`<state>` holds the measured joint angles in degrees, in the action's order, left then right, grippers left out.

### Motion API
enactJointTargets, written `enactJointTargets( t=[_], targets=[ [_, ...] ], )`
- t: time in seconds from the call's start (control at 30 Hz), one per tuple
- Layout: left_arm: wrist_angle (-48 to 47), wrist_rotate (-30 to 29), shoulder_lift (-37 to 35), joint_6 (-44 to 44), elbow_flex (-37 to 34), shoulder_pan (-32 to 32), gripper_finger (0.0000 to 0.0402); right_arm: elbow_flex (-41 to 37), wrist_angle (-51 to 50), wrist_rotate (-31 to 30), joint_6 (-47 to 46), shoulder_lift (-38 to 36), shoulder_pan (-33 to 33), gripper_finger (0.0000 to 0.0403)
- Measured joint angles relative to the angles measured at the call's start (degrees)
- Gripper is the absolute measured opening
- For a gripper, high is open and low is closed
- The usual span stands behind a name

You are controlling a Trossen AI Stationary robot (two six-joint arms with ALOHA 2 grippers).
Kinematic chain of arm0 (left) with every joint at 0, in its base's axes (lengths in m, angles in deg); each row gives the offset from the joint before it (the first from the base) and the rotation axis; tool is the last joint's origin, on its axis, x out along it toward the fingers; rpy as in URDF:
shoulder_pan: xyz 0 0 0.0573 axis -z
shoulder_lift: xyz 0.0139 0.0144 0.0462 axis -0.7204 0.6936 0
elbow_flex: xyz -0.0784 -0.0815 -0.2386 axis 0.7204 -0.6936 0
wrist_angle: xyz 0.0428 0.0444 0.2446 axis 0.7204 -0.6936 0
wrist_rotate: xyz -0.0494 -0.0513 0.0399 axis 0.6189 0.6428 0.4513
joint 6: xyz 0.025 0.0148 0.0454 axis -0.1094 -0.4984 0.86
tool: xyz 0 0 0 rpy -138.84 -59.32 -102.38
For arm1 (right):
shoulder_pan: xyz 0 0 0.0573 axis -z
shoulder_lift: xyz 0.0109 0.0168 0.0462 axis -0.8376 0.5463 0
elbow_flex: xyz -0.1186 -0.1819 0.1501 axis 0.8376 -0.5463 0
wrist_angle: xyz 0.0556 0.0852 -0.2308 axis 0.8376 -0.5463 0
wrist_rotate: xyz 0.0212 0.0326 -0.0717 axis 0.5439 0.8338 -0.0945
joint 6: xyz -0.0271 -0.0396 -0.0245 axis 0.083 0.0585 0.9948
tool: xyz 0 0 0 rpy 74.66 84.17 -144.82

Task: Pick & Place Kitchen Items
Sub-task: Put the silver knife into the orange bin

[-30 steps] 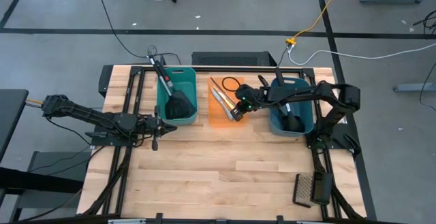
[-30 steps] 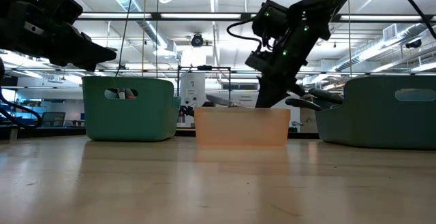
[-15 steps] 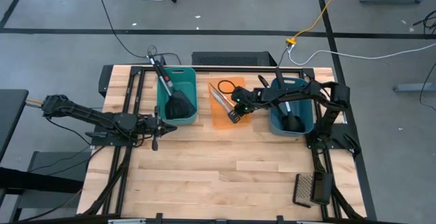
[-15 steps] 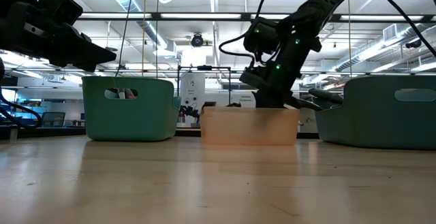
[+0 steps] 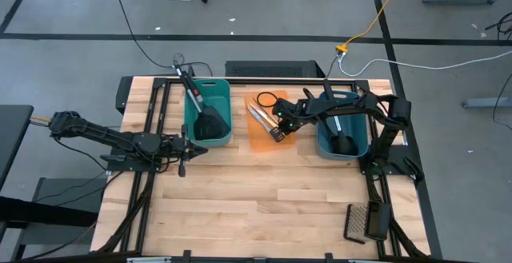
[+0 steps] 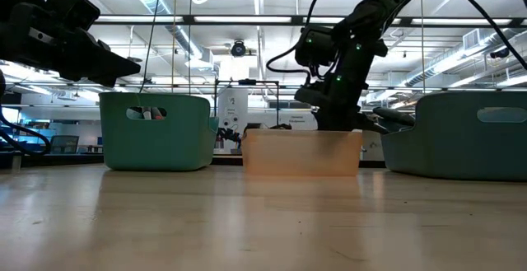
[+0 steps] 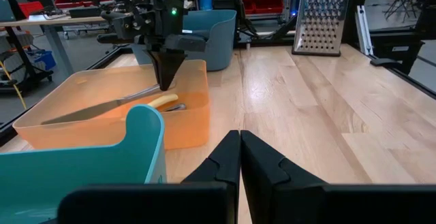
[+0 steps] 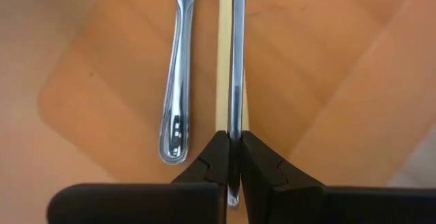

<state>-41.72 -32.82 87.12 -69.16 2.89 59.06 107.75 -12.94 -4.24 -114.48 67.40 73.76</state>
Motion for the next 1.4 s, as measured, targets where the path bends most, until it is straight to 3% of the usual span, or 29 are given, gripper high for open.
enactJointTargets(
  t=[0.2,0.9,1.4],
  targets=[
    [0.00,0.02,0.00,0.00,0.00,0.00,0.0014,0.00,0.22,-1.20,0.17,0.38,0.57,0.0020],
    [-0.37,0.00,0.00,0.02,0.00,0.00,0.0014,0.09,1.88,4.08,1.61,3.58,2.97,0.0025],
    [-0.68,0.00,0.00,0.44,0.02,0.00,0.0014,1.01,-0.57,2.58,2.92,3.94,2.65,0.0027]
  ],
)
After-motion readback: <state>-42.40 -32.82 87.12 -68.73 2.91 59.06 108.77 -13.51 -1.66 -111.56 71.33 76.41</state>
